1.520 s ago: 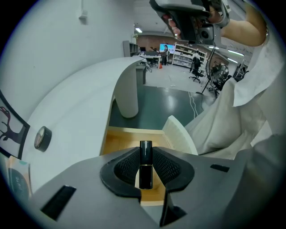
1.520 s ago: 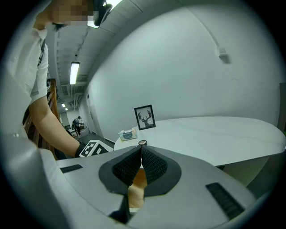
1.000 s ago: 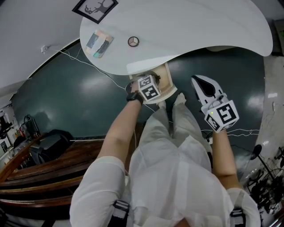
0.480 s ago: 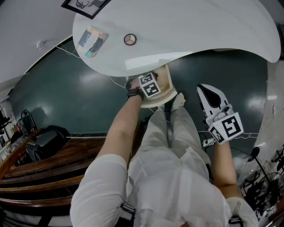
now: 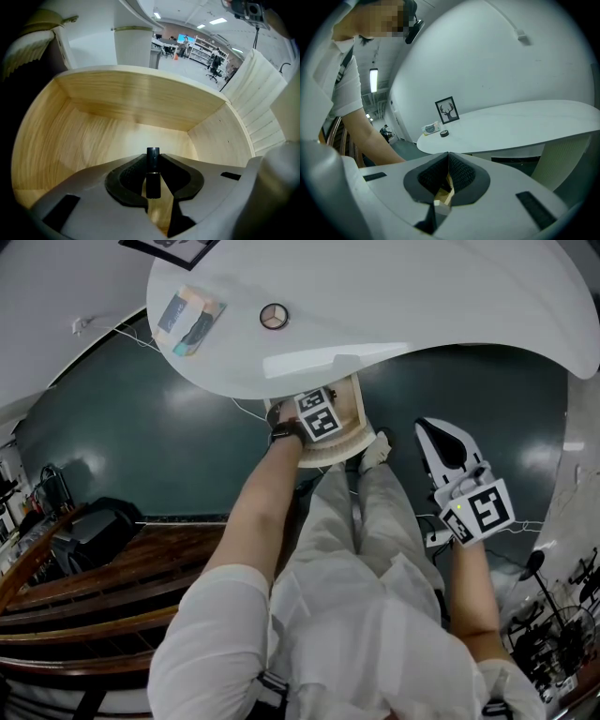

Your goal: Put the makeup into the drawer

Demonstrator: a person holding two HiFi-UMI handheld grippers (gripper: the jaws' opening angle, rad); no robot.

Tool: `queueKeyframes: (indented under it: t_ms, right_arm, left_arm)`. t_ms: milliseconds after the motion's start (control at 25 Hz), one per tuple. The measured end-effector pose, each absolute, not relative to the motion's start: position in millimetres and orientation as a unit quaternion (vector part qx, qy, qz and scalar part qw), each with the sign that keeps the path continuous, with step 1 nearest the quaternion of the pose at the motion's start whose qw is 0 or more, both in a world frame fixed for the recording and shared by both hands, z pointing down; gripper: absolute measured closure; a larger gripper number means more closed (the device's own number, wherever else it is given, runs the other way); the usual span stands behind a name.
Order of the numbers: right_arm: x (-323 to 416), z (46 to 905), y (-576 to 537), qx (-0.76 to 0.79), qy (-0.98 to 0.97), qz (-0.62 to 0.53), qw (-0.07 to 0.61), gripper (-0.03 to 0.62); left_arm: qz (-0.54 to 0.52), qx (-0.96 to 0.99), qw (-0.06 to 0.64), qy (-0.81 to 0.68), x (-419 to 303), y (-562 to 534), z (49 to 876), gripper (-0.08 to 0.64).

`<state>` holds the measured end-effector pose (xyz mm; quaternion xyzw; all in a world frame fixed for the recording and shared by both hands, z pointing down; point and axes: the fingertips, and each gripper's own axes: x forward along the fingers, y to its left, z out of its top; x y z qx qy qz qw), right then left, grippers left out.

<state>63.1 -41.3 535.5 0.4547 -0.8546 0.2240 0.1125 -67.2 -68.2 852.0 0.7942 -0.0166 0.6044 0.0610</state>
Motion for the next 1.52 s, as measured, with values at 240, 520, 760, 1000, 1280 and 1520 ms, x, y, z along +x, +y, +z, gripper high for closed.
queueKeyframes:
  t_ms: [240, 520, 760, 1000, 1280, 1520]
  right_arm:
    - [63.4, 537.3, -48.4, 0.454, -0.854, 0.227, 0.116, 0.581]
    - [64.1, 533.7, -53.5, 0.454, -0.854, 0.226, 0.119, 0.581]
    - [59.4, 524.9, -59.7, 0.451, -0.856, 0.221, 0.118, 0.581]
    - [53.5, 508.6, -66.4, 0.449, -0.861, 0.211, 0.114, 0.581]
    - [47.5, 485.9, -71.8, 0.451, -0.864, 0.195, 0.107, 0.581]
    - [42.9, 472.1, -73.3, 0.454, -0.865, 0.185, 0.109, 0.581]
  left_arm:
    - [0.602, 0.795, 0.077, -0.016, -68.2, -68.5, 855.3, 0.450]
    - [0.591, 0.800, 0.103, -0.018, -67.5, -66.7, 845.2, 0.411]
    - [0.583, 0.807, 0.092, -0.007, -63.1, -59.6, 828.2, 0.411]
    - [0.569, 0.819, 0.072, -0.004, -58.3, -56.6, 802.6, 0.411]
    - [0.554, 0.831, 0.058, -0.009, -56.1, -53.2, 766.8, 0.416]
    - [0.536, 0.842, 0.055, -0.009, -57.8, -49.6, 732.6, 0.425]
